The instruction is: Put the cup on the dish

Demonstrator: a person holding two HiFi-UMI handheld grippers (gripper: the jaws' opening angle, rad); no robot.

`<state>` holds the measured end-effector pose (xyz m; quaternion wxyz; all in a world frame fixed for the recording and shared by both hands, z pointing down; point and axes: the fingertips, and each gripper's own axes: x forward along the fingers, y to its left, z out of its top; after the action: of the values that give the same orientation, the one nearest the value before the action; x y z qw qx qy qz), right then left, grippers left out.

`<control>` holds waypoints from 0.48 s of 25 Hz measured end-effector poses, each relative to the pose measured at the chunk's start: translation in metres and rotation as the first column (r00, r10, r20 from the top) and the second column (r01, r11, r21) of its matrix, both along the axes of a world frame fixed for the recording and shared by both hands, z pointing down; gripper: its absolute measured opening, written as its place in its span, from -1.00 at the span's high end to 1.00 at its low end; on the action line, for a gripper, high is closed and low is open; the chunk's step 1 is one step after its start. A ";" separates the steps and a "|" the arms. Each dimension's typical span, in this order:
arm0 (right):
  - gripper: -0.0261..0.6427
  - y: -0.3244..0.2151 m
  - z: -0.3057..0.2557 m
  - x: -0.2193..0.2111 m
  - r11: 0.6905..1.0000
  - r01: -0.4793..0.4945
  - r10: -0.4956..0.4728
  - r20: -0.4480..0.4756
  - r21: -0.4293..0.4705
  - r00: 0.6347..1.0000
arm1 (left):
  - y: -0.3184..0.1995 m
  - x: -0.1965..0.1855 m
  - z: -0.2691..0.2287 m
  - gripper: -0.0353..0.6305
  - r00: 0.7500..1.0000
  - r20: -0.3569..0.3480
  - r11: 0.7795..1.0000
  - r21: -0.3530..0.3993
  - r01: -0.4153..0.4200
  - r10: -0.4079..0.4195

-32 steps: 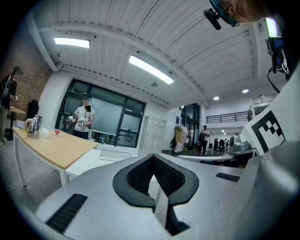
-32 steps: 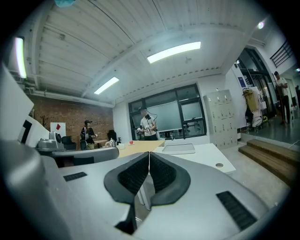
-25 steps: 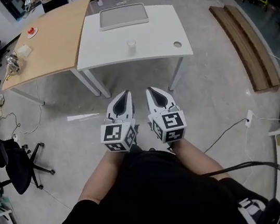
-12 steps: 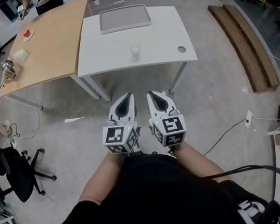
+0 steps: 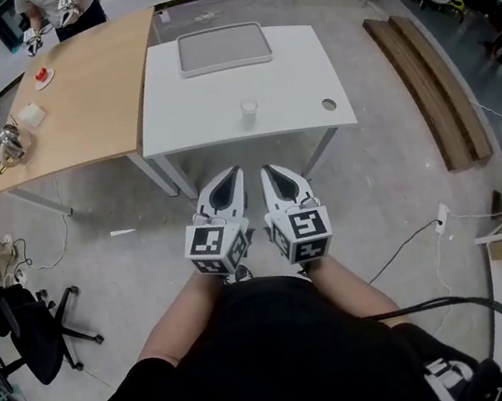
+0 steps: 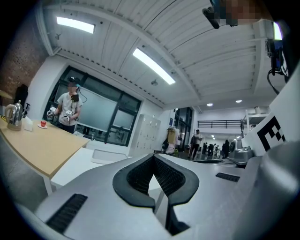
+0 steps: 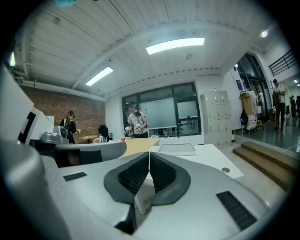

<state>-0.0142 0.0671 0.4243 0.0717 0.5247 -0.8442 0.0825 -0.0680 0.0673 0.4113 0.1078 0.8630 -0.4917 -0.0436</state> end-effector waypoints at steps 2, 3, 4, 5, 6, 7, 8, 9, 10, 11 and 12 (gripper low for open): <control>0.88 -0.004 -0.003 -0.008 1.000 -0.004 0.004 -0.002 0.009 1.000 | -0.003 -0.008 -0.002 0.87 1.000 -0.003 1.000 0.004 -0.003 0.003; 0.88 -0.006 -0.004 -0.013 1.000 -0.005 0.005 -0.002 0.014 1.000 | -0.006 -0.013 -0.002 0.87 1.000 -0.006 1.000 0.006 -0.003 0.003; 0.88 -0.008 -0.004 -0.018 1.000 -0.004 0.004 -0.003 0.019 1.000 | -0.009 -0.019 -0.001 0.87 1.000 -0.007 1.000 0.006 -0.002 0.003; 0.88 -0.009 -0.004 -0.024 1.000 -0.003 0.003 -0.005 0.022 1.000 | -0.012 -0.025 -0.001 0.87 1.000 -0.007 1.000 0.007 -0.001 0.001; 0.88 -0.010 -0.004 -0.028 1.000 -0.002 0.002 -0.006 0.024 1.000 | -0.014 -0.030 -0.001 0.87 1.000 -0.007 1.000 0.008 0.000 0.000; 0.88 -0.011 -0.005 -0.033 1.000 -0.001 0.001 -0.006 0.023 1.000 | -0.015 -0.033 -0.002 0.87 1.000 -0.008 1.000 0.010 -0.001 0.001; 0.88 -0.012 -0.008 -0.036 1.000 -0.001 0.001 -0.004 0.022 1.000 | -0.016 -0.036 -0.003 0.87 1.000 -0.009 1.000 0.013 -0.002 0.002; 0.88 -0.013 -0.012 -0.039 1.000 -0.001 0.001 -0.003 0.021 1.000 | -0.016 -0.039 -0.004 0.87 1.000 -0.011 1.000 0.016 -0.003 0.003; 0.88 -0.014 -0.013 -0.040 1.000 -0.001 0.002 -0.007 0.025 1.000 | -0.016 -0.040 -0.005 0.87 1.000 -0.014 1.000 0.018 -0.004 0.004; 0.88 -0.015 -0.014 -0.040 1.000 -0.004 0.004 -0.014 0.031 1.000 | -0.017 -0.042 -0.007 0.87 1.000 -0.018 1.000 0.018 -0.005 0.006; 0.88 -0.015 -0.013 -0.039 0.999 -0.008 0.008 -0.020 0.035 1.000 | -0.017 -0.043 -0.008 0.87 1.000 -0.023 1.000 0.017 -0.006 0.007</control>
<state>-0.0537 0.0516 0.4109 0.0710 0.5301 -0.8426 0.0629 -0.1106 0.0505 0.4037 0.1063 0.8649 -0.4871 -0.0576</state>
